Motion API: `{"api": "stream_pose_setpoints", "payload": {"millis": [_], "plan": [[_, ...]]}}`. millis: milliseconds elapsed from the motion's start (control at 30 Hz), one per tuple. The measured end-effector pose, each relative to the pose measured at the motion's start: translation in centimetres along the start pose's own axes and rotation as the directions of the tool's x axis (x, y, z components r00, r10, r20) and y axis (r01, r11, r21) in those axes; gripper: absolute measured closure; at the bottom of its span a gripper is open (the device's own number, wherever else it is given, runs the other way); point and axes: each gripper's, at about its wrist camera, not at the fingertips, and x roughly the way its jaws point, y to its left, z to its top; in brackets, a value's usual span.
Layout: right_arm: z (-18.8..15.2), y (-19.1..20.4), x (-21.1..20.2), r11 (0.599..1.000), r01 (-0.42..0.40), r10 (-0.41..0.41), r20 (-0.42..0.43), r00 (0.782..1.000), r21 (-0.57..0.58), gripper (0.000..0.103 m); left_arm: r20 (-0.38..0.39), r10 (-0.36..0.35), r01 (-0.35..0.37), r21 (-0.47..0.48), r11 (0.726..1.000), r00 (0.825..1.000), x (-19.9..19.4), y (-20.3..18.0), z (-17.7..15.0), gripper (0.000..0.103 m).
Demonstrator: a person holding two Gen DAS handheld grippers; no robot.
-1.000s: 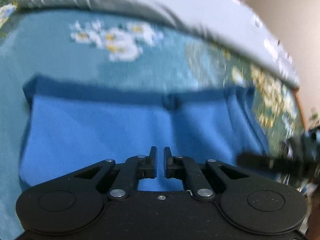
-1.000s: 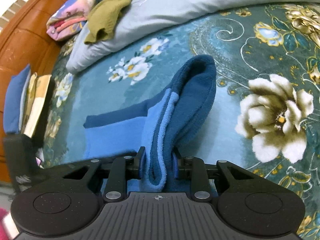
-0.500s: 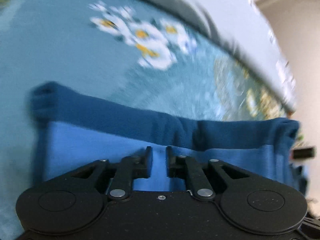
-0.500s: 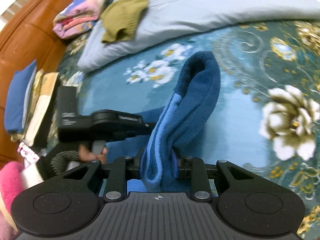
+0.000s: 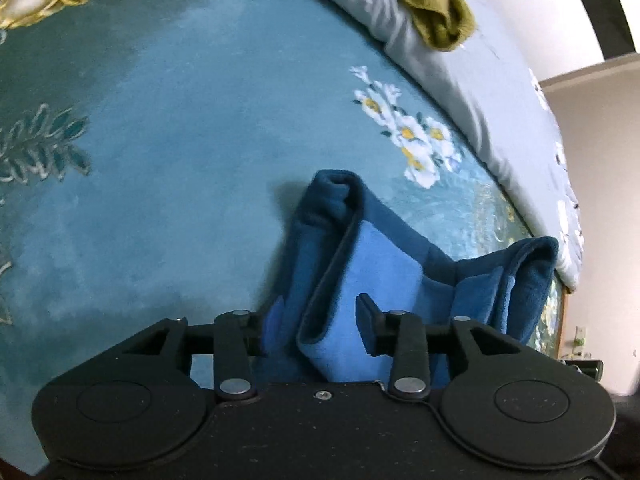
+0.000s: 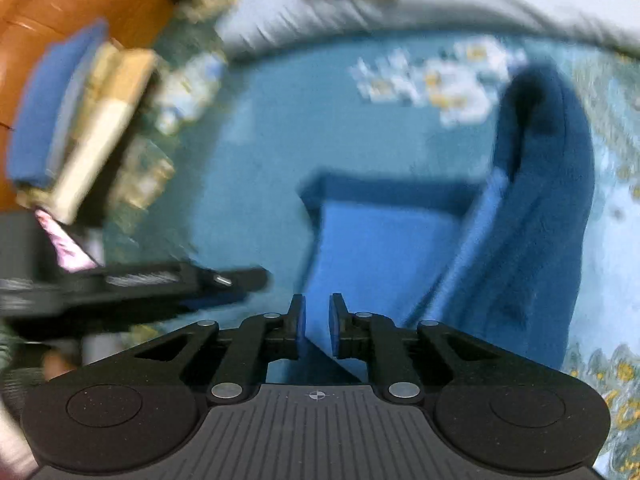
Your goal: Fold clothes
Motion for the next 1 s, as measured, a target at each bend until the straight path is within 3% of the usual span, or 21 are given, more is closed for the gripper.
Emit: {"api": "stream_pose_setpoints", "payload": {"millis": [67, 100, 133, 233, 300, 433, 500, 667, 733, 800, 1000], "plan": [[0.3, -0.7, -4.7, 0.999, 0.028, -0.025, 0.135, 0.991, -0.022, 0.089, -0.012, -0.023, 0.023, 0.006, 1.000, 1.000, 0.7, -0.6, -0.1, 0.065], [0.4, -1.7, -6.8, 0.998, 0.067, -0.062, 0.194, 0.979, -0.016, 0.074, -0.022, -0.034, 0.035, 0.007, 0.999, 0.999, 1.3, -0.9, -0.2, 0.064], [0.5, -3.0, -8.3, 0.994, 0.109, -0.108, 0.226, 0.968, 0.007, 0.066, -0.035, -0.043, 0.044, 0.010, 0.999, 0.998, 1.9, -1.4, -0.3, 0.064], [0.4, -8.2, -9.0, 0.966, 0.210, -0.236, 0.186, 0.954, 0.150, 0.061, -0.068, -0.070, 0.073, 0.042, 0.996, 0.995, 3.2, -3.1, -0.5, 0.061], [-0.3, -11.9, -7.9, 0.944, 0.186, -0.233, 0.155, 0.960, 0.272, 0.043, -0.088, -0.080, 0.086, 0.065, 0.994, 0.993, 4.0, -4.0, -0.8, 0.059], [-2.3, -18.3, -5.2, 0.862, 0.142, -0.222, 0.111, 0.969, 0.486, 0.042, -0.129, -0.068, 0.082, 0.109, 0.991, 0.989, 4.9, -5.1, -1.3, 0.058], [-3.4, -20.1, -4.7, 0.826, 0.169, -0.254, 0.087, 0.963, 0.538, 0.042, -0.142, -0.057, 0.076, 0.131, 0.988, 0.988, 5.0, -5.4, -1.6, 0.058], [-5.0, -23.1, -5.9, 0.804, 0.203, -0.305, 0.095, 0.948, 0.559, 0.041, -0.161, -0.024, 0.047, 0.139, 0.989, 0.987, 5.3, -5.3, -2.4, 0.057], [-5.0, -24.5, -5.9, 0.814, 0.197, -0.282, 0.075, 0.956, 0.546, 0.039, -0.166, -0.023, 0.046, 0.139, 0.989, 0.986, 5.4, -5.6, -2.6, 0.056], [-5.3, -26.2, -5.4, 0.828, 0.148, -0.216, 0.065, 0.974, 0.542, 0.022, -0.164, -0.024, 0.050, 0.161, 0.986, 0.986, 5.4, -6.2, -2.9, 0.056], [-5.4, -29.5, -3.1, 0.869, 0.061, -0.095, 0.045, 0.995, 0.490, 0.012, -0.182, -0.020, 0.059, 0.212, 0.975, 0.983, 6.6, -8.6, -4.4, 0.055]]}}
